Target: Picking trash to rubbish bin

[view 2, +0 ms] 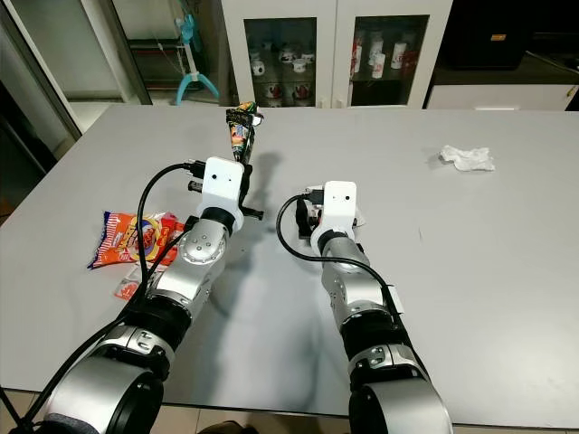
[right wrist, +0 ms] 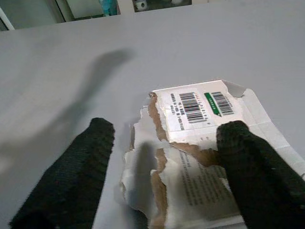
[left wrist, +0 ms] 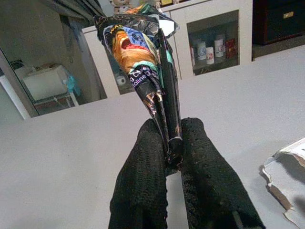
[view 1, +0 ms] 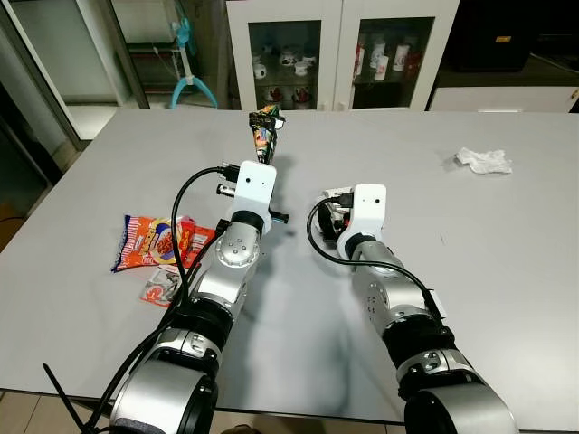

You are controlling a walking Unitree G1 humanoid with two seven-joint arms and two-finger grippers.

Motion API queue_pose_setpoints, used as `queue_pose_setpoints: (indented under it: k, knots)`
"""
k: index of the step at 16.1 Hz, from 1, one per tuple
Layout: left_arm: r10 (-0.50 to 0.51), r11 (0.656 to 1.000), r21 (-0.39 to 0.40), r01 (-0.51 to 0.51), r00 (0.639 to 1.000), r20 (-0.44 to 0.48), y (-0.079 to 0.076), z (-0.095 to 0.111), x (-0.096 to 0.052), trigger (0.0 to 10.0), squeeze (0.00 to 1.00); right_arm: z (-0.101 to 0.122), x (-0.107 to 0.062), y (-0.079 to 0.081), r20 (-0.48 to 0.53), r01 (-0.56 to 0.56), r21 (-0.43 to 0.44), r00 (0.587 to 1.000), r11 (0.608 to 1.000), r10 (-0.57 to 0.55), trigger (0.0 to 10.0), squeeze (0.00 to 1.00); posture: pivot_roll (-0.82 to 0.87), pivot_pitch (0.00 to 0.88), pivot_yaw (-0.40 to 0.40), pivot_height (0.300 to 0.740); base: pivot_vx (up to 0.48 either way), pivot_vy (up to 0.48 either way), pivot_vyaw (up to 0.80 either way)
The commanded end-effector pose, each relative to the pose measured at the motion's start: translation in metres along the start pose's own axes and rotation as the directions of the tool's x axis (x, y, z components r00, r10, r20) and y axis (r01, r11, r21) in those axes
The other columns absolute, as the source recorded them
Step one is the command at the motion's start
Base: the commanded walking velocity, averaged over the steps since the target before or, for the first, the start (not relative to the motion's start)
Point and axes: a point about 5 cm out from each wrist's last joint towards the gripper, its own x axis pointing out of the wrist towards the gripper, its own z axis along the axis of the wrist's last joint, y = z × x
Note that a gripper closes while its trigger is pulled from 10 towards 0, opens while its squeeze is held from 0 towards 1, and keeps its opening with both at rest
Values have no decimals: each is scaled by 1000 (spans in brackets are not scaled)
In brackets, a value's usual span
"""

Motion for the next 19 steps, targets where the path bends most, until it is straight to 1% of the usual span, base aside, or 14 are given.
queue_pose_setpoints:
  k: [1,2,3,4,6,7,9,10,11,13,14,16,18,19]
  knots:
    - [-3,1000,-14,3,1000,3,1,1,2,10000,0,7,2,3,16,-8,17,1000,1000,7,10000,1000,50,0,65,740,0,0,0]
    - [-3,1000,-19,3,1000,4,1,2,2,10000,0,20,2,6,103,-48,75,994,996,40,10000,1000,49,0,65,740,0,0,0]
    - [-4,1000,-19,4,1000,4,1,2,2,10000,0,26,1,8,145,-66,104,988,992,51,10000,1000,50,0,66,740,0,0,0]
    - [-9,1000,-20,9,1000,3,1,1,2,10000,0,39,-1,10,222,-99,167,973,981,61,10000,1000,48,0,69,740,0,0,0]
    - [-22,1000,-20,22,1000,4,-1,1,1,10000,0,43,-2,10,254,-113,163,965,980,69,10000,1000,46,0,72,740,0,0,0]
    - [-26,999,-22,26,1000,5,-2,2,2,10000,0,46,-3,10,276,-121,178,959,977,68,10000,1000,45,0,73,740,0,0,0]
    - [-34,999,-21,34,999,4,-3,2,2,10000,0,44,-2,7,255,-72,134,966,988,36,10000,1000,43,0,75,740,0,0,0]
    - [-38,999,-21,38,999,3,-3,2,2,10000,0,32,1,-2,167,20,74,985,997,-33,10000,0,43,0,75,740,0,0,0]
    - [-43,999,-21,43,999,2,-4,1,1,10000,0,20,2,-12,94,90,56,991,994,-95,10000,0,45,0,72,740,0,0,0]
    - [-47,999,-22,47,999,2,-4,1,1,10000,0,15,1,-20,62,130,86,989,988,-135,10000,0,43,0,73,740,0,0,0]
    - [-49,999,-22,49,999,0,-5,1,1,10000,0,18,1,-22,73,132,97,988,987,-139,10000,0,43,0,73,740,0,0,0]
    - [-52,998,-23,52,999,-1,-5,1,1,10000,0,17,2,-20,62,133,117,988,984,-141,10000,0,46,0,72,740,0,0,0]
    - [-53,998,-23,53,999,-4,-4,1,1,10000,0,11,3,-17,4,143,146,989,979,-145,10000,0,47,0,71,740,0,0,0]
    - [-53,998,-23,53,999,-5,-4,0,1,10000,0,7,3,-17,-20,148,143,989,979,-147,10000,0,47,0,71,740,0,0,0]
